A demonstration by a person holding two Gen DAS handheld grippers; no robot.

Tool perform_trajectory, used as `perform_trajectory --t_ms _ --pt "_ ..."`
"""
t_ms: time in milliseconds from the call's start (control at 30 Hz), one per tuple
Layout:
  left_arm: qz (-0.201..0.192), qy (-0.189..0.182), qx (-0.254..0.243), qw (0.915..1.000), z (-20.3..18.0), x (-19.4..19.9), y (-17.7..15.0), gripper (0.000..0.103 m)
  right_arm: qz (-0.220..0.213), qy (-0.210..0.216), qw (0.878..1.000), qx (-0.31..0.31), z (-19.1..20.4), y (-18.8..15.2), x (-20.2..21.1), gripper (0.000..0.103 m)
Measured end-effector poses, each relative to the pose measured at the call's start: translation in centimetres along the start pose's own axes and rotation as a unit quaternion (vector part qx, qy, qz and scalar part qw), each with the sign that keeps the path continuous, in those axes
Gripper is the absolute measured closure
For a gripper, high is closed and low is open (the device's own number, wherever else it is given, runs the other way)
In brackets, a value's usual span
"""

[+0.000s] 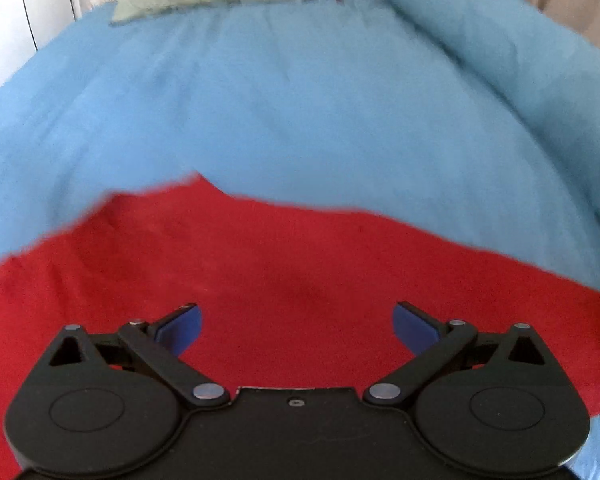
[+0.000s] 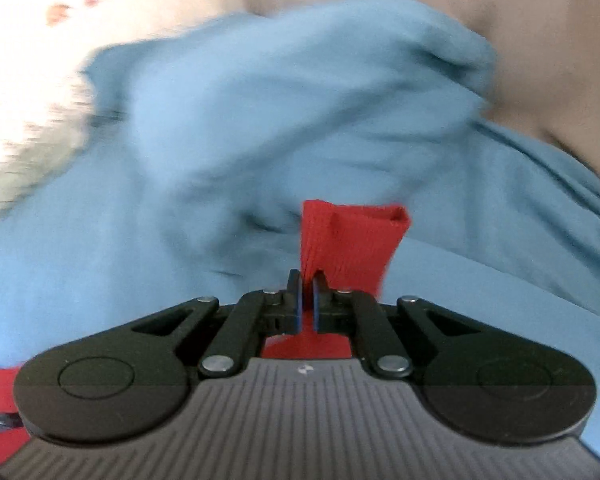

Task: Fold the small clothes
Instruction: 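Grasp the sweater cuff with the right gripper and lift it, then carry the sleeve across the sweater body and release it with the right gripper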

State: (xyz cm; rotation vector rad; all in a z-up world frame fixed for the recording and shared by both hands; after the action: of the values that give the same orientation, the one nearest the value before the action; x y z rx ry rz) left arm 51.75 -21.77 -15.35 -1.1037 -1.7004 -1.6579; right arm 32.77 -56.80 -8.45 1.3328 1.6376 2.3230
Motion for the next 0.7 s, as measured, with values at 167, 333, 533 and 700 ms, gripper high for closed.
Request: perform_trajectory --t_ms 167,333,533,700 --pt "-0.036 0.024 -0.018 0.9989 8.1 4.4 2.1 0.0 -0.034 0.135 0.99 0.031 13.5 2.5 3.5 0.083" --pt "-0.046 0.073 0.006 0.9962 17.6 6.9 1.4 0.0 -0.016 0.261 0.961 0.085 28.8 -1.2 5.6 0.083" --pt "-0.03 0.111 0.072 0.9908 27.0 7.8 -3.0 0.0 0.033 0.348 0.92 0.18 42.0 -13.8 6.2 0.083" --pt "-0.01 0.104 0.115 0.9878 30.2 7.9 -6.1 0.0 0.096 0.334 0.911 0.222 45.1 -22.9 5.1 0.083"
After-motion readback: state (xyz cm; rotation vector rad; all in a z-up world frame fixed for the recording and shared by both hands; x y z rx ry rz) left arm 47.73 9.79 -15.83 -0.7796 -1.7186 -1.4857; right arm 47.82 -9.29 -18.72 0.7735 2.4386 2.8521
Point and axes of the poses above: each gripper's, at about its wrist camera, not at the fingertips, and x roughly against the way its jaws point, z to its left, y to its top, the point moved 3 cm from there along -x, roughly the way its jaws point, and after that the axes turned 8 degrees about x, right-handed, at the moved point
